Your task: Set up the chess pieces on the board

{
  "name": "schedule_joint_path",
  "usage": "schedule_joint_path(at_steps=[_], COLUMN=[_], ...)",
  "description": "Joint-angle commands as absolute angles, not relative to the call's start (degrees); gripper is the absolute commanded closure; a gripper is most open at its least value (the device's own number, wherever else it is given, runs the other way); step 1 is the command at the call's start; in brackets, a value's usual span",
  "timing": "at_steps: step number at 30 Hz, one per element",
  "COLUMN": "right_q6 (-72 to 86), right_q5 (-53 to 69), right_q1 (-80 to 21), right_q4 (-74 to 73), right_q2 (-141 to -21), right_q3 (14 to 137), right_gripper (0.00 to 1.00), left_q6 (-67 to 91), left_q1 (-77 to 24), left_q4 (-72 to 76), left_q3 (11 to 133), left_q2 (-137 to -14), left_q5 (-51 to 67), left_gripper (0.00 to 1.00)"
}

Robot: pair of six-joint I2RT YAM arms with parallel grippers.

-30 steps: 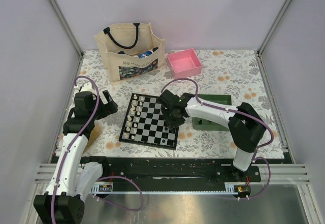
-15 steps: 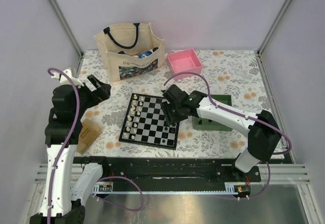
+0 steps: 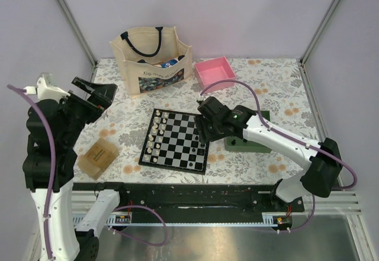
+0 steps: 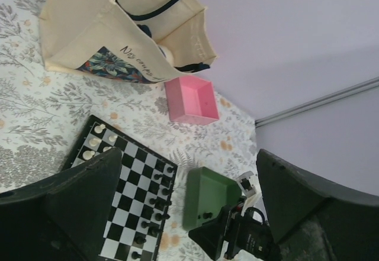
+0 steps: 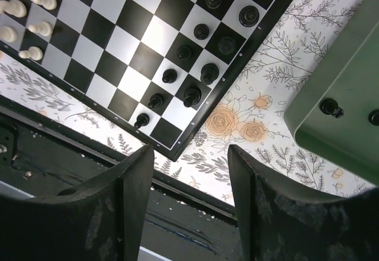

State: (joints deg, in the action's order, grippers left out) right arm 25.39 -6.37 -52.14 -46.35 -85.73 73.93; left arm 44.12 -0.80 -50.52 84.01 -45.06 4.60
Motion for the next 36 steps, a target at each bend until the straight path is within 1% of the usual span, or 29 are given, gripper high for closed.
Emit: schedule_joint_path(at_steps=[1,5,15,26,32,36], right_q6=[28.82,29.88,29.71,28.92,28.3,27.6], right_q5=[-8.88,-7.91,-9.58,-12.65,-14.5,-16.25], right_q1=[-52.56,-52.56,-52.56,-52.56,-52.56,-52.47], right_q4=[-47.37,-47.37,-47.46,-46.06,-45.09,-44.3], right_q2=[-81.74,-82.18,-79.63,-76.2,-74.62,-73.48], right_q3=[75.32,75.93,76.9,73.04,70.93,69.96], right_gripper=[0.37,0.36,0.35,0.32,0.31,0.28], left_q6=[48.87,49.83,51.68,53.44,54.49,53.79], left_q1=[-0.88,-0.88,-0.88,-0.88,-0.88,-0.88], left_q4=[-51.94,-51.94,-49.57,-46.76,-46.32,-45.97], left_q3=[87.71,87.89,83.23,75.94,74.27,72.78], left_q2=[-43.33,-42.72,-41.84,-38.15,-35.69,-34.8], left_q5=[6.94,8.34,12.82,15.29,14.94,14.59], left_gripper=[0.01,0.01,0.01,0.01,0.01,0.01])
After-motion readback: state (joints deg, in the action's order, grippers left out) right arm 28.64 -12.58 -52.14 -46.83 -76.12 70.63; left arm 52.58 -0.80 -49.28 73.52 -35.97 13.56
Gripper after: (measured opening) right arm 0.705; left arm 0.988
